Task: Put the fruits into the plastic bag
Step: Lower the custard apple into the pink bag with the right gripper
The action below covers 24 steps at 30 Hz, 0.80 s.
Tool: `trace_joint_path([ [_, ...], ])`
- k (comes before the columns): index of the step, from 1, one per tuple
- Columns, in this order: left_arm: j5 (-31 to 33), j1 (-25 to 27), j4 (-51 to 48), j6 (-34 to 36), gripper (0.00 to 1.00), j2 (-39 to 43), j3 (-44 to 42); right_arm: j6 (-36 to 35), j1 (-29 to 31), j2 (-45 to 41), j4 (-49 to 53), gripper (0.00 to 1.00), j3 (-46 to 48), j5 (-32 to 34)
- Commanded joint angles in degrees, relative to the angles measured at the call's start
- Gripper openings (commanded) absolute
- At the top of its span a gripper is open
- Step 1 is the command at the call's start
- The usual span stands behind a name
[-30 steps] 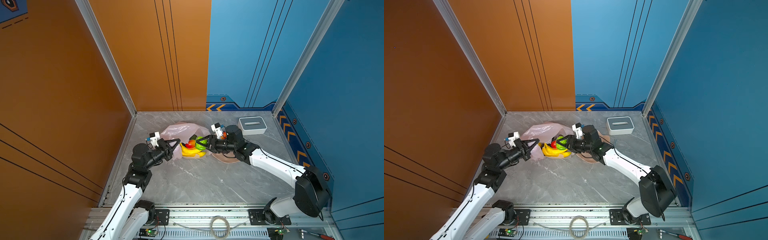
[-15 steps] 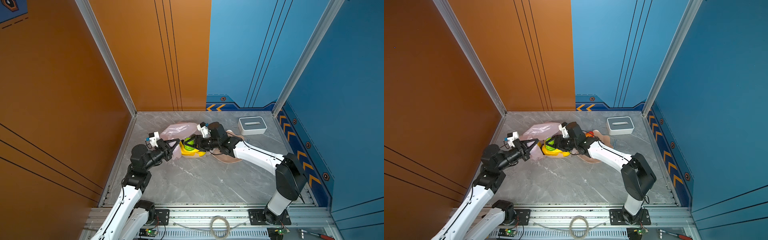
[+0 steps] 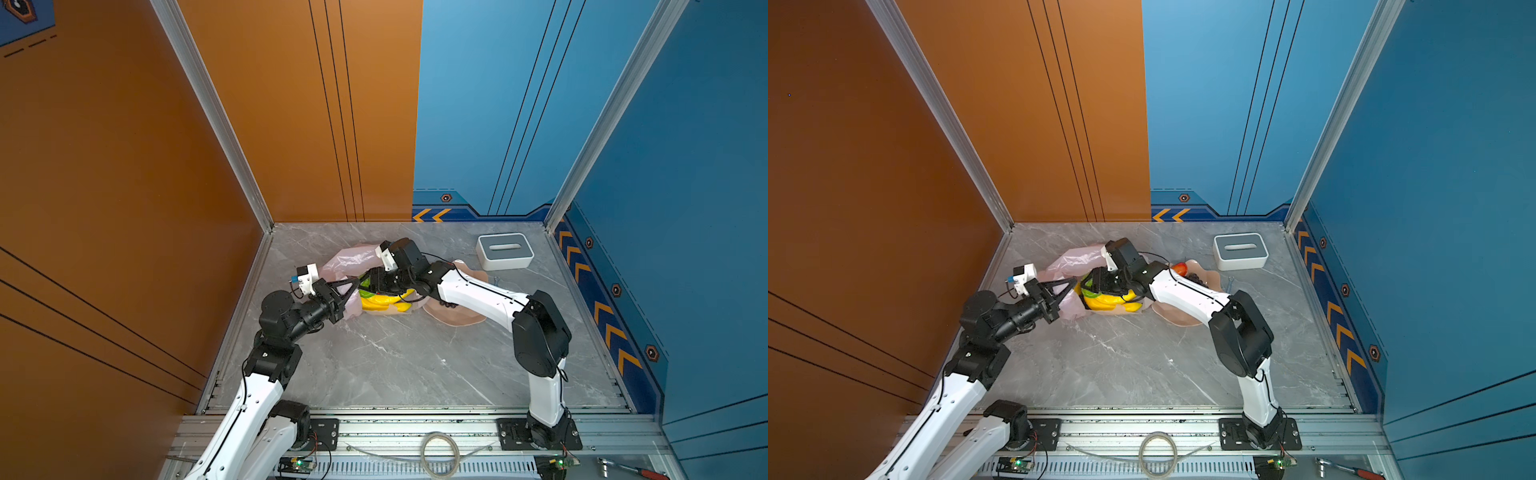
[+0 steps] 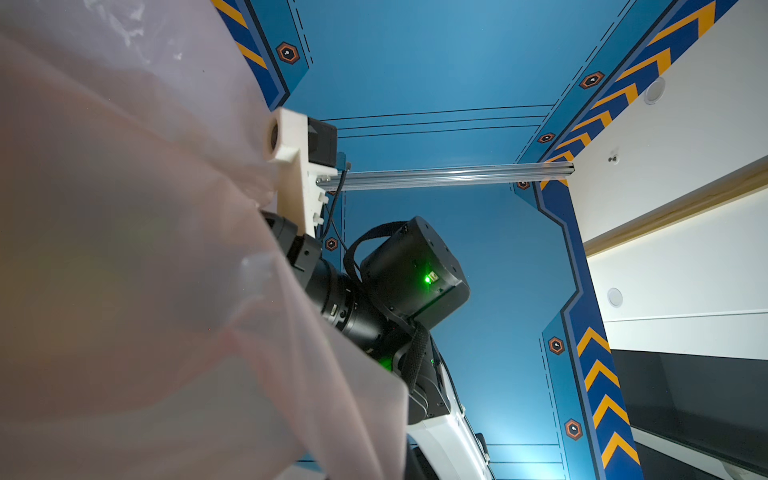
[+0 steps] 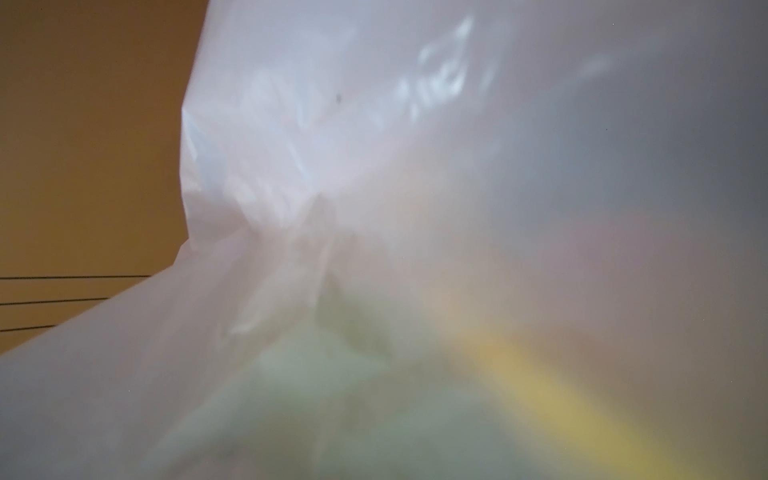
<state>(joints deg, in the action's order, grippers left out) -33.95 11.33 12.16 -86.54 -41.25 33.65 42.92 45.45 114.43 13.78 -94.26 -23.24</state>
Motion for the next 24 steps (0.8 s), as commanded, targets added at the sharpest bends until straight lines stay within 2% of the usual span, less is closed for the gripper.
trace_joint_path([
  [1, -1.0, 0.5, 0.7, -0.1, 0.0, 1.3, -1.1, -4.6, 0.6, 2.9, 4.3, 0.55, -4.5, 4.7],
  [13, -1.8, 0.8, -0.4, -0.8, 0.0, 2.7, -2.3, -11.3, 3.8, 12.4, 1.8, 0.54, -12.9, 16.8],
  [24, -2.5, 1.0, -1.6, -0.8, 0.0, 3.8, -3.9, -10.5, 5.2, 17.2, -4.2, 0.55, -14.4, 19.6],
])
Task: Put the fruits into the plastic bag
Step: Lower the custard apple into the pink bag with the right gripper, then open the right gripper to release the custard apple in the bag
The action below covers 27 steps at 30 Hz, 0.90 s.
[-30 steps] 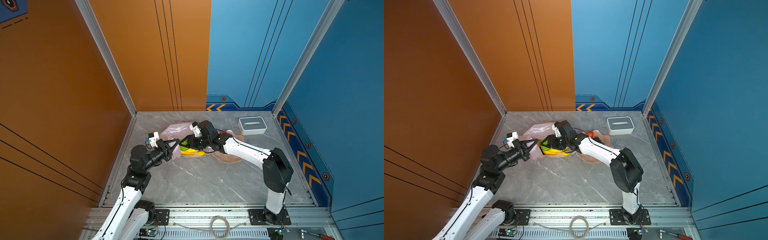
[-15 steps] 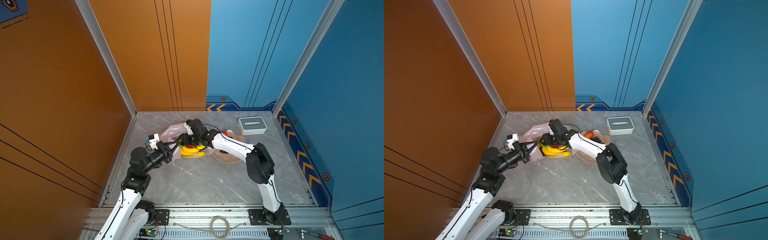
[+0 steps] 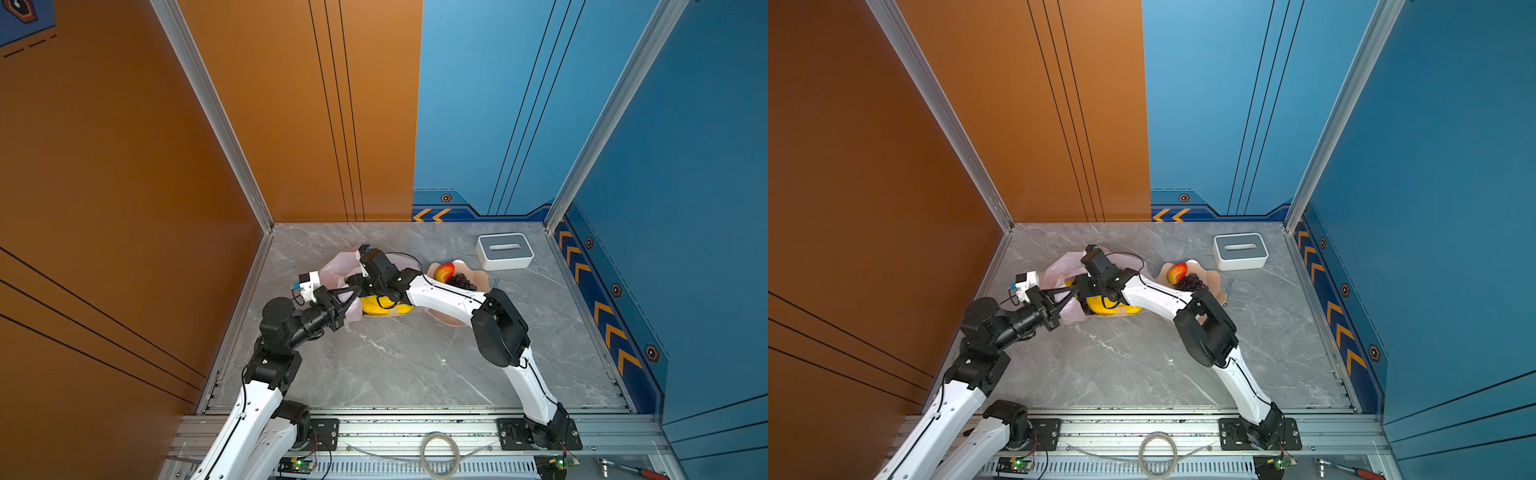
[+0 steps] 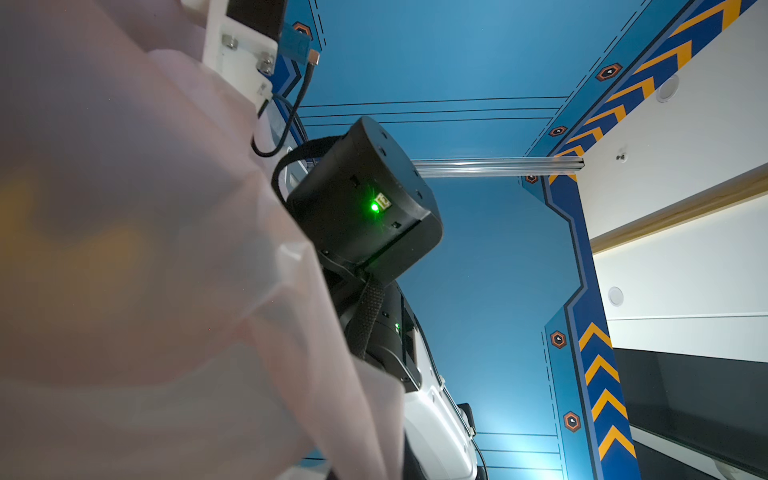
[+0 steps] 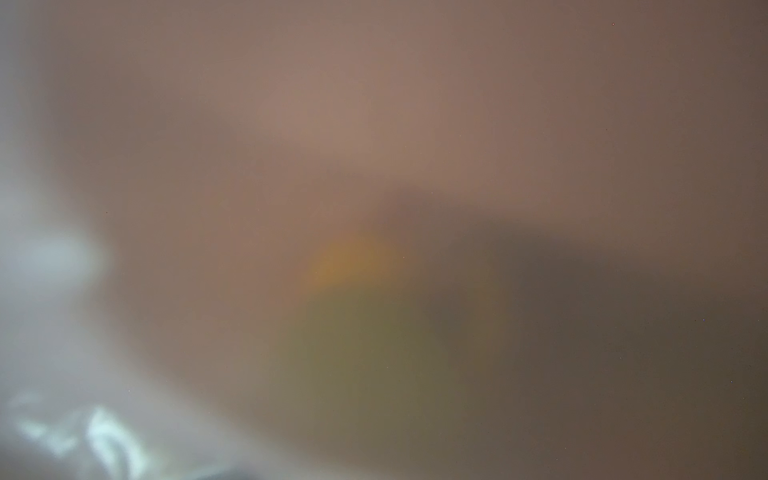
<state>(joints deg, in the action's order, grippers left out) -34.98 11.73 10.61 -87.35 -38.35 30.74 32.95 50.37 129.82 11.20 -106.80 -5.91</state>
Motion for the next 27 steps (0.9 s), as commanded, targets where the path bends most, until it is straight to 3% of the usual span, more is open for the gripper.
trace_joint_path([
  [1, -1.5, 0.6, -0.1, -0.1, 0.0, 1.0, -1.0, -0.4, 0.3, 2.3, -1.7, 0.56, -2.2, 2.2],
  [4, -1.5, 0.6, -0.3, -0.1, 0.0, 1.3, -1.3, 0.2, 0.3, 3.3, -2.3, 0.56, -2.8, 2.0],
  [9, -1.4, 0.7, -1.1, -0.1, 0.0, 2.2, -1.6, 1.0, 0.3, 4.5, -2.7, 0.67, -3.5, 1.3],
  [18, -1.1, 0.7, -1.9, 0.2, 0.0, 2.7, -1.8, 0.9, 0.2, 4.8, -2.1, 0.76, -3.3, 0.8],
  [22, -1.1, 0.6, -2.0, 0.2, 0.0, 2.9, -1.9, 0.9, 0.2, 4.4, -2.1, 0.83, -3.1, 1.0],
  [27, -0.9, 0.6, -2.2, 0.3, 0.0, 2.9, -1.9, 0.8, 0.2, 4.1, -2.0, 1.0, -3.0, 0.8],
])
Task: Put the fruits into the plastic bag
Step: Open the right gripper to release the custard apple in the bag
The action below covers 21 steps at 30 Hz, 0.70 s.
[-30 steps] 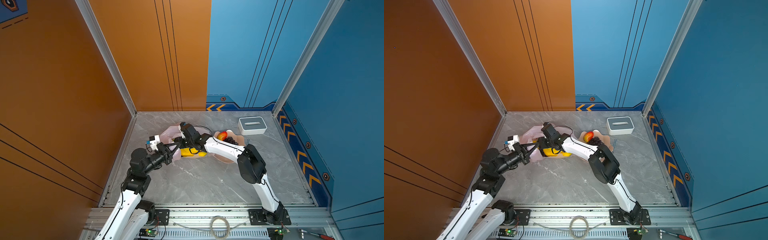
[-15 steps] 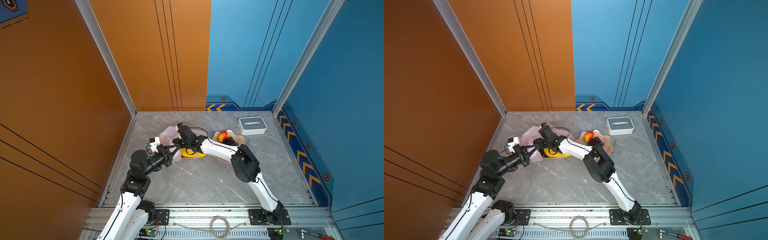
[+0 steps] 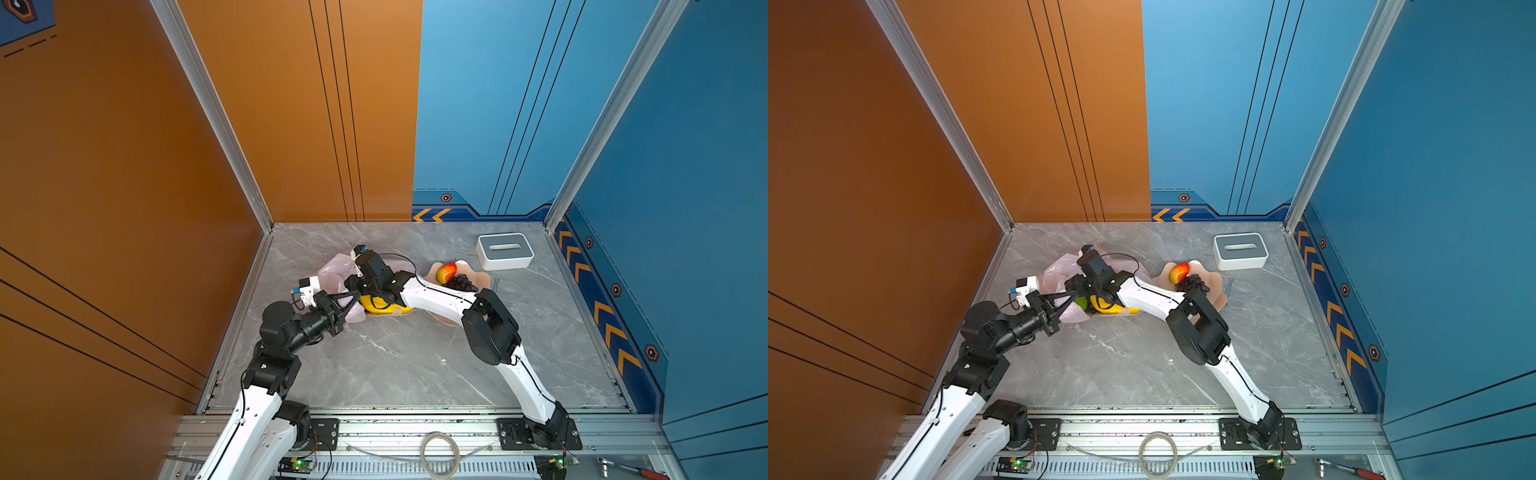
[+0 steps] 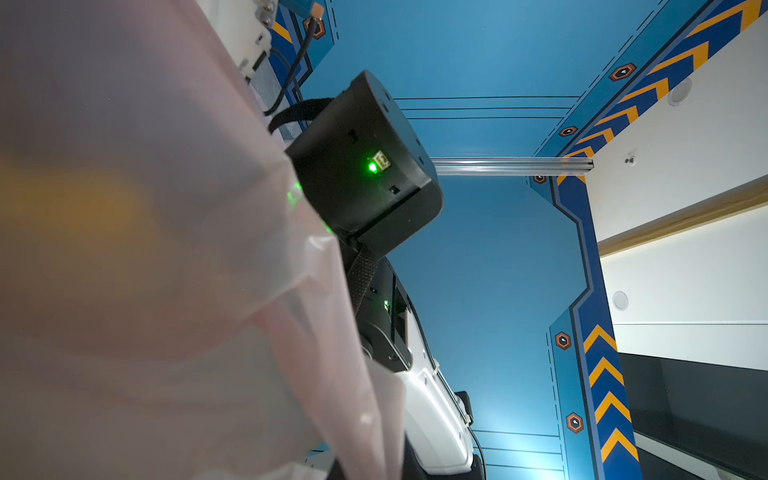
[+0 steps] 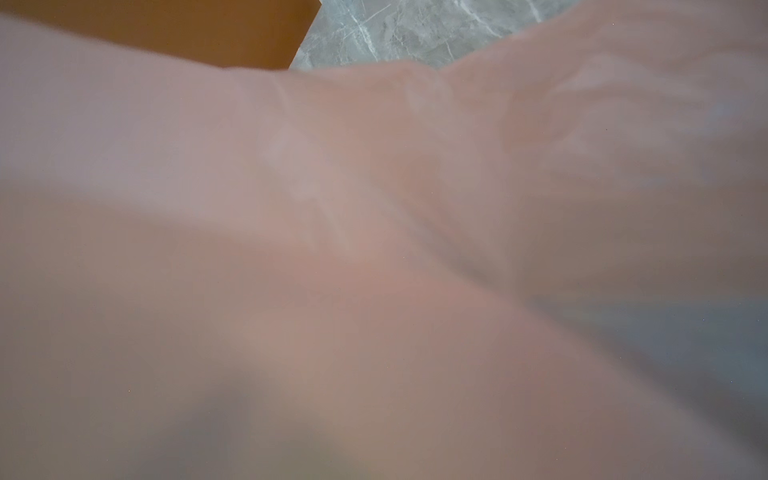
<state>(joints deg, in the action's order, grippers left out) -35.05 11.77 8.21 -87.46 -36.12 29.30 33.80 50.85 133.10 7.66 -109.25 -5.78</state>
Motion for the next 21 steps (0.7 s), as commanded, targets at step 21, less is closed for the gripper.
trace_joint_path([
  [21, -0.8, -0.1, 0.1, 0.9, 0.0, 0.9, -0.5, 1.7, -0.3, -4.0, 4.0, 1.0, -0.7, -4.5],
])
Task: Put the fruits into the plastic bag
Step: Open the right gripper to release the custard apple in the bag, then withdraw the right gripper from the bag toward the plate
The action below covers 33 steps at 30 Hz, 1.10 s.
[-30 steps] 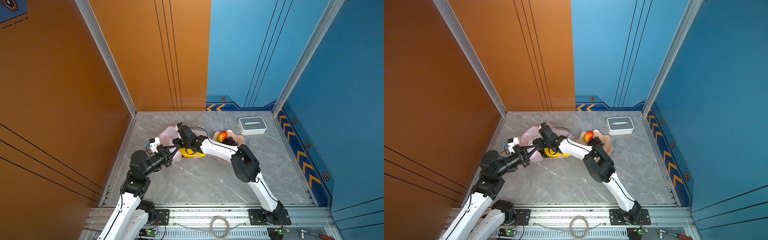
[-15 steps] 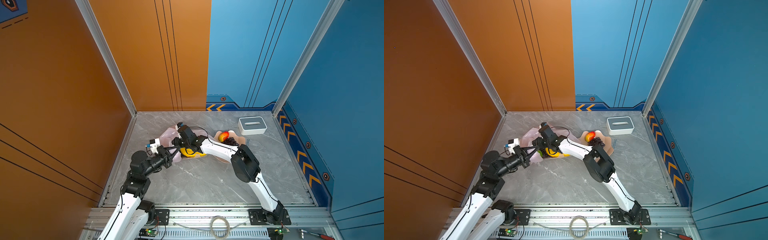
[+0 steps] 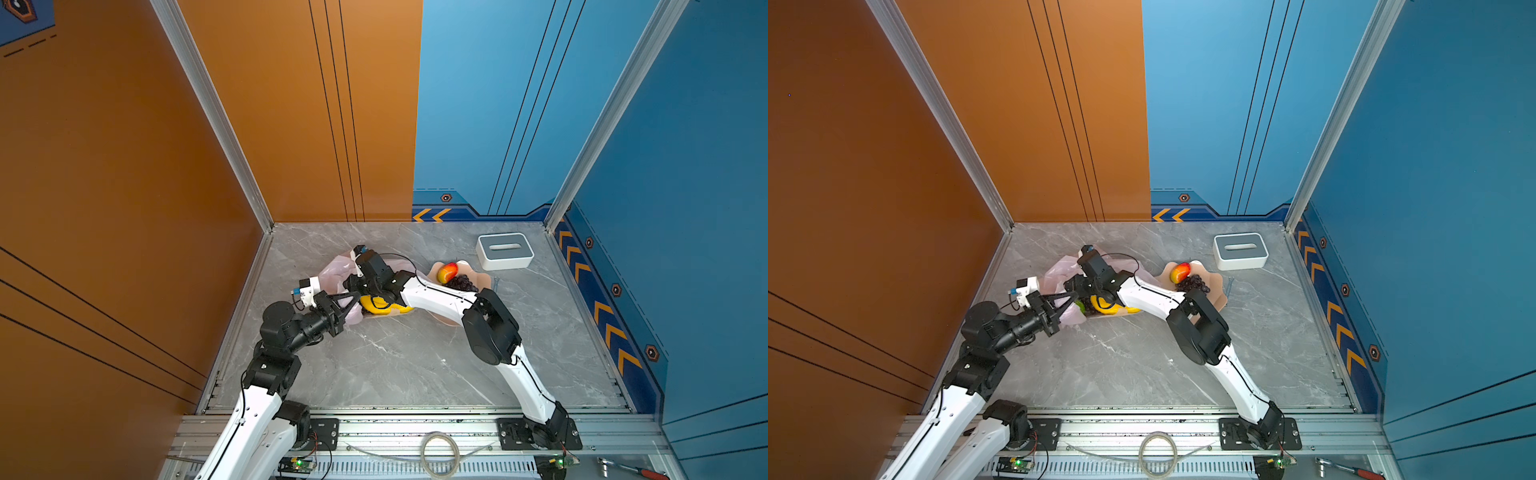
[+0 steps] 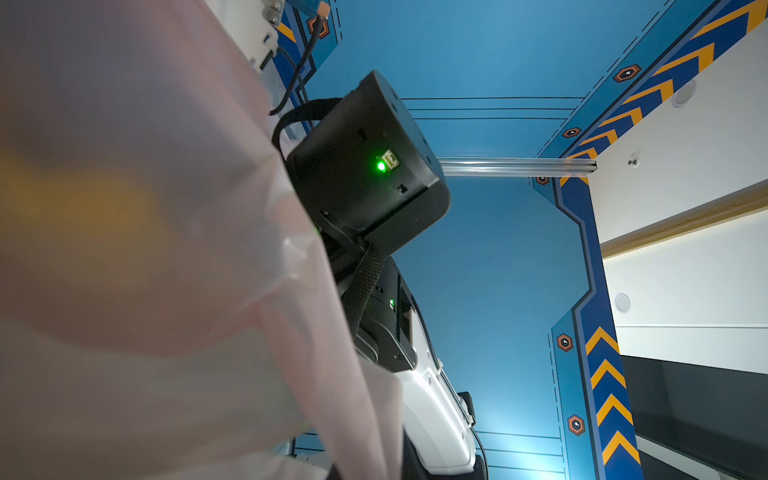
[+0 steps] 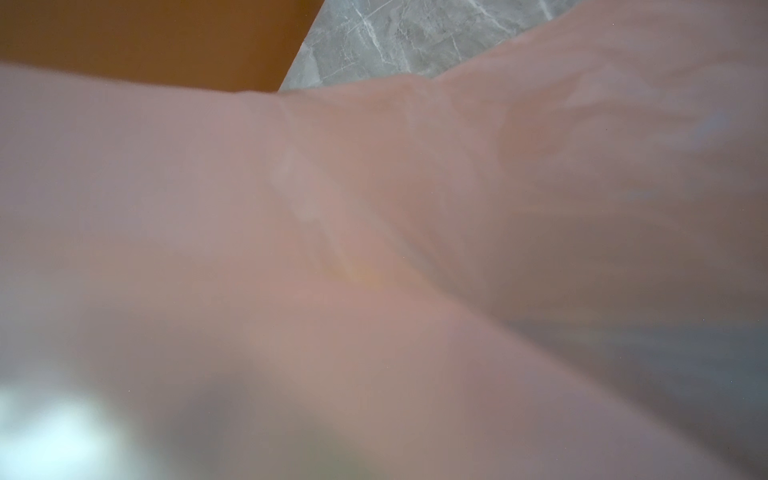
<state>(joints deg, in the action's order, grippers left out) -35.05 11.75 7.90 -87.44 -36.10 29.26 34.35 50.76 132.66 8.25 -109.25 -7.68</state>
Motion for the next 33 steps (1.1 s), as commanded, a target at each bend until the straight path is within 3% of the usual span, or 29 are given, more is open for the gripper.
trace_joint_path([
  [1, -0.8, -0.2, 0.4, 0.9, 0.0, 0.9, -0.5, 1.4, -0.4, -3.8, 4.5, 1.0, -0.9, -3.1],
  [10, -1.4, -1.5, -1.3, 1.6, 0.0, 1.9, -0.5, 2.8, -1.5, -6.8, 17.6, 1.0, -2.3, -4.0],
  [22, -1.5, -3.0, -3.2, 2.1, 0.0, 3.9, -0.7, -2.2, -2.6, -13.5, 33.1, 1.0, -2.7, -0.8],
  [33, -1.1, -3.3, -5.1, 3.1, 0.0, 4.6, -0.7, -6.3, -3.9, -28.8, 40.6, 1.0, 3.4, 2.5],
])
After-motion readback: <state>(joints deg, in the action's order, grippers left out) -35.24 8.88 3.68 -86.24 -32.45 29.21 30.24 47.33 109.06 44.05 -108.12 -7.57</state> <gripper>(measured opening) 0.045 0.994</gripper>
